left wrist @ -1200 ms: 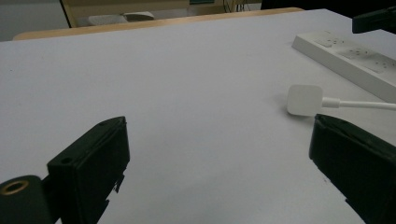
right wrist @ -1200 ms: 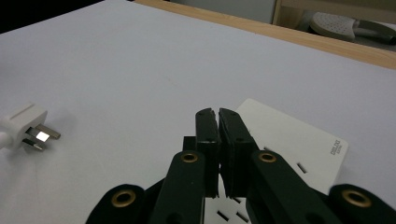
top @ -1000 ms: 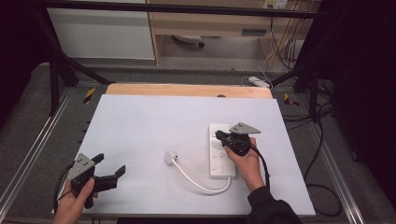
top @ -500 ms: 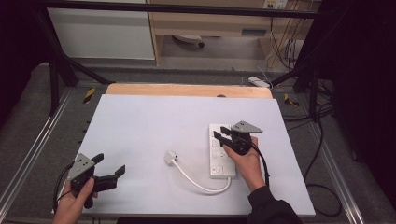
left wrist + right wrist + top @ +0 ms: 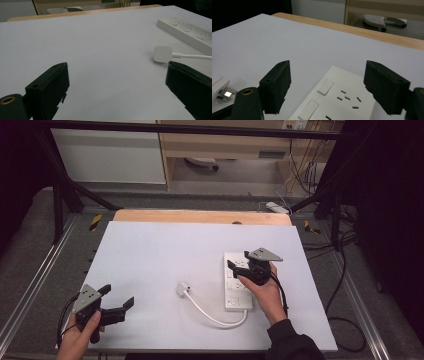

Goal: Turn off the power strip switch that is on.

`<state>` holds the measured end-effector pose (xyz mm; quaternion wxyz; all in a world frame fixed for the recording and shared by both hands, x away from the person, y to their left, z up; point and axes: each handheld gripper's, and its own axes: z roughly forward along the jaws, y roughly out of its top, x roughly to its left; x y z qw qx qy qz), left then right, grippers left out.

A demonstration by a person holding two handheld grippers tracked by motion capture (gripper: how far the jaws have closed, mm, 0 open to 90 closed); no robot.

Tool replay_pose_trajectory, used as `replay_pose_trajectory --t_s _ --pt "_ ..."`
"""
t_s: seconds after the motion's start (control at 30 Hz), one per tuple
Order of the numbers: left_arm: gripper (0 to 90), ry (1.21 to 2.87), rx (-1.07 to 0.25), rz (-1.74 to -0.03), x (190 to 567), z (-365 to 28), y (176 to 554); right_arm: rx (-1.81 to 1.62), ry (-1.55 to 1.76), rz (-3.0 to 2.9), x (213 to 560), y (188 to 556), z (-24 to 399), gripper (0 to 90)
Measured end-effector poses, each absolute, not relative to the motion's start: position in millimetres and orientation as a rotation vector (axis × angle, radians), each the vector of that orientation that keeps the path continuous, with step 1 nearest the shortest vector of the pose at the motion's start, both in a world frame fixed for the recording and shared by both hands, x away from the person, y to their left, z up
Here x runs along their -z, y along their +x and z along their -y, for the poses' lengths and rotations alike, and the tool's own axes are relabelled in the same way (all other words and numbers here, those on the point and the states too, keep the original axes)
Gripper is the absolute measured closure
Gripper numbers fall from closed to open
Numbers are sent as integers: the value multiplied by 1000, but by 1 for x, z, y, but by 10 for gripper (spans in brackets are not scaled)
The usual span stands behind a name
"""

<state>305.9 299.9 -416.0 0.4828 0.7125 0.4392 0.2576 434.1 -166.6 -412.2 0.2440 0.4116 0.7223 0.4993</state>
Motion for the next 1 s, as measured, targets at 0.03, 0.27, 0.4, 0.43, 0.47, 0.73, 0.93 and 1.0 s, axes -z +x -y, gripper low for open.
replay_pose_trajectory --t_s 0.03,0.27,0.4,0.43,0.47,0.73,0.93,1.0 --pt "50 1736 -628 -1070 416 -300 306 -1363 1125 -1971 412 434 167 193" --pt "50 1736 -628 -1070 416 -300 306 -1355 1151 -1968 410 433 167 69" --pt "50 1733 -627 -1069 416 -300 306 -1365 1153 -1956 406 431 168 48" --pt "50 1733 -627 -1069 416 -300 306 -1367 1149 -1951 405 431 169 46" --pt "50 1733 -628 -1069 416 -300 306 -1372 1145 -1949 404 430 169 42" --pt "50 1729 -628 -1072 416 -300 306 -1391 1135 -1905 393 422 178 28" --pt "50 1725 -626 -1075 416 -301 306 -1398 1127 -1866 385 416 187 31" --pt "50 1724 -626 -1074 416 -300 306 -1406 1122 -1866 384 414 191 31"
